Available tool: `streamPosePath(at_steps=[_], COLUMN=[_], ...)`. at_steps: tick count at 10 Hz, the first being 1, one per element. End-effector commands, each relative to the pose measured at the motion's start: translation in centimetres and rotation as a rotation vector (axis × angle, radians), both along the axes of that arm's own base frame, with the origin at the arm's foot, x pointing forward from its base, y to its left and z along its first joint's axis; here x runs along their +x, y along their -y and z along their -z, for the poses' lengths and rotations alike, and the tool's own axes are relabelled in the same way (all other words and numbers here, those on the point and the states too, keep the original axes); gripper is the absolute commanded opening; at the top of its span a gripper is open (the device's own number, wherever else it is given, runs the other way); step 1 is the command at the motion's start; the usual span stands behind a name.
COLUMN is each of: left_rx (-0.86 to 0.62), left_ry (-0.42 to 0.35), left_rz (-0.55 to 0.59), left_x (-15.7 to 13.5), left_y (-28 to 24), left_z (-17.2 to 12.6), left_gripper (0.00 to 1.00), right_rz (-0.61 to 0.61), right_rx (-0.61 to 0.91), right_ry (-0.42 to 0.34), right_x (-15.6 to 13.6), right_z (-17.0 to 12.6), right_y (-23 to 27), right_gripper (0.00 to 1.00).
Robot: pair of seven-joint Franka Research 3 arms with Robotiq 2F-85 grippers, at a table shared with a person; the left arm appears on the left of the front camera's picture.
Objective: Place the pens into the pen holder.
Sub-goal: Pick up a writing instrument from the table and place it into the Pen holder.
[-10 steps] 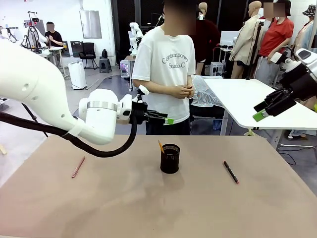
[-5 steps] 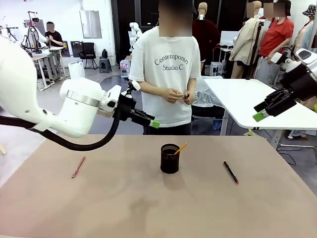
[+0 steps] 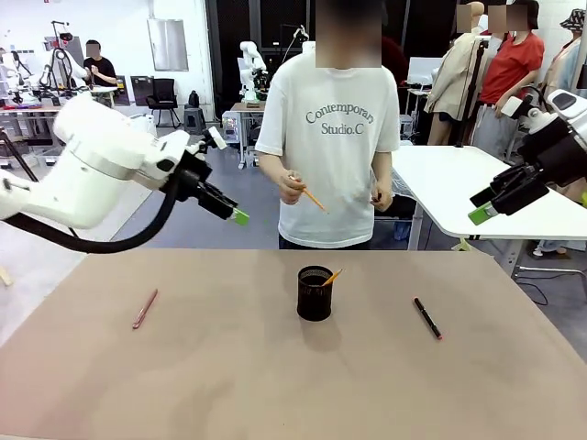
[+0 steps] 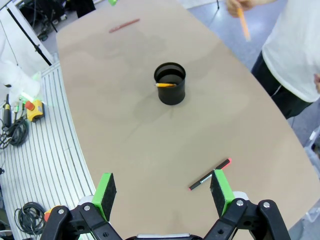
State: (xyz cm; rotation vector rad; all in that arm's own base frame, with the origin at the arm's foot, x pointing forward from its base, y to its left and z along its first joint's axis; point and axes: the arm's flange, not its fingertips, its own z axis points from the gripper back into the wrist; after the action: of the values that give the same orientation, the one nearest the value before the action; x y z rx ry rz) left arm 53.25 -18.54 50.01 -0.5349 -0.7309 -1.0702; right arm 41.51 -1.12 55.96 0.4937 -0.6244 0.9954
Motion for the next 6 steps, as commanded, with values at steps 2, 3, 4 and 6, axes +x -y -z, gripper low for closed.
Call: streamPosePath(at_steps=[2, 3, 4, 6], left_rx=[0.154, 0.183, 0.178, 0.137], left_ry=[-0.121, -0.069, -0.037, -0.002], left_rz=[-0.201, -0.177, -0.108, -0.081], left_x=[-2.0, -3.0, -3.5, -4.6], left_y=[-2.1, -2.7, -3.9, -7.3], left_z=[-3.1, -3.6, -3.8, -3.7], left_gripper=[1.0, 1.0, 1.0, 1.0], right_rz=[0.004, 0.004, 0.004, 0.004], right_rx=[0.015, 0.015, 0.015, 0.015], right_ry=[0.001, 0.001, 0.001, 0.001], right_x=[0.0, 0.0, 0.0, 0.0], right_z=[-0.2, -0.2, -0.2, -0.2], right_y=[-0.1, -0.1, -0.1, -0.1], right_gripper=[1.0, 1.0, 1.0, 1.0])
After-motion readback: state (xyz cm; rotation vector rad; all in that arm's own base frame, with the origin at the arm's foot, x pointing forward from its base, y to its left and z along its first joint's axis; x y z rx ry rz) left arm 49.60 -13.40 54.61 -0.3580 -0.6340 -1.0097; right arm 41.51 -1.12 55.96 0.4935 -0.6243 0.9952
